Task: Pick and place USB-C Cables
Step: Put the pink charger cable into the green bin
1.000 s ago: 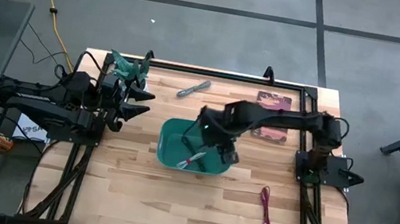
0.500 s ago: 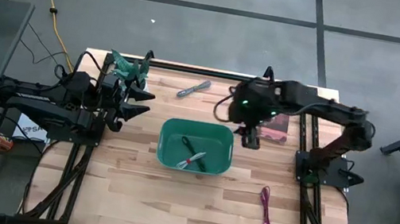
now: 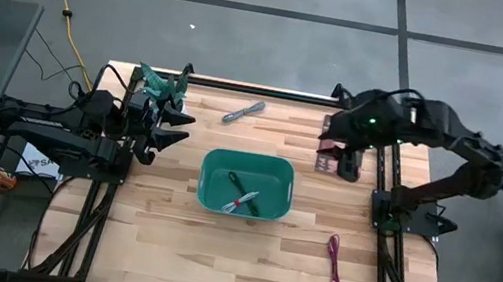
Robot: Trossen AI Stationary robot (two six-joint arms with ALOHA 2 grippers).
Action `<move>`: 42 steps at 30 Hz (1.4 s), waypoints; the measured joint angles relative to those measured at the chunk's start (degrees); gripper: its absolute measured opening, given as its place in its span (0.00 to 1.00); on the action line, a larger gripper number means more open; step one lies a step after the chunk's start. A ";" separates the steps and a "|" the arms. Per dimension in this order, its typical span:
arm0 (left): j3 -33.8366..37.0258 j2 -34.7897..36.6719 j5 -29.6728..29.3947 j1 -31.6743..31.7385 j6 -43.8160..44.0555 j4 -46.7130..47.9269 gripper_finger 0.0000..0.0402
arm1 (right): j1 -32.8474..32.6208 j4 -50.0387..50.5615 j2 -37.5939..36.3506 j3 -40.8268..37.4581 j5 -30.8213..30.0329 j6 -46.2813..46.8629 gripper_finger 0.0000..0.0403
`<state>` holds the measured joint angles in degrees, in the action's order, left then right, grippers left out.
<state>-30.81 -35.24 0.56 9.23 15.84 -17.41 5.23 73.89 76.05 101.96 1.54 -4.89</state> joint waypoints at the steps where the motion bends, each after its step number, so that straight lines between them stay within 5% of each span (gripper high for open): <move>1: 0.00 0.02 0.00 0.00 0.00 0.00 0.49 | 0.00 -1.90 -1.07 -1.33 0.03 0.03 0.38; 7: 0.00 0.00 -0.29 0.00 0.00 0.00 0.49 | -0.02 -23.68 -14.04 -26.59 1.24 5.49 0.38; 12: 0.00 0.00 -2.59 0.00 -0.02 0.02 0.49 | -0.02 -51.85 -24.28 -48.43 2.23 14.52 0.38; 18: 0.00 0.00 -2.24 0.00 -0.02 0.04 0.49 | -0.02 -78.56 -29.19 -64.13 3.41 21.72 0.38; 42: 0.00 0.00 -2.08 0.00 0.46 0.15 0.49 | -0.02 -84.06 -29.99 -65.60 3.41 26.30 0.38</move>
<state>-30.81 -35.24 -1.52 9.23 16.29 -17.26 5.21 -10.17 46.06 36.36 4.95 21.41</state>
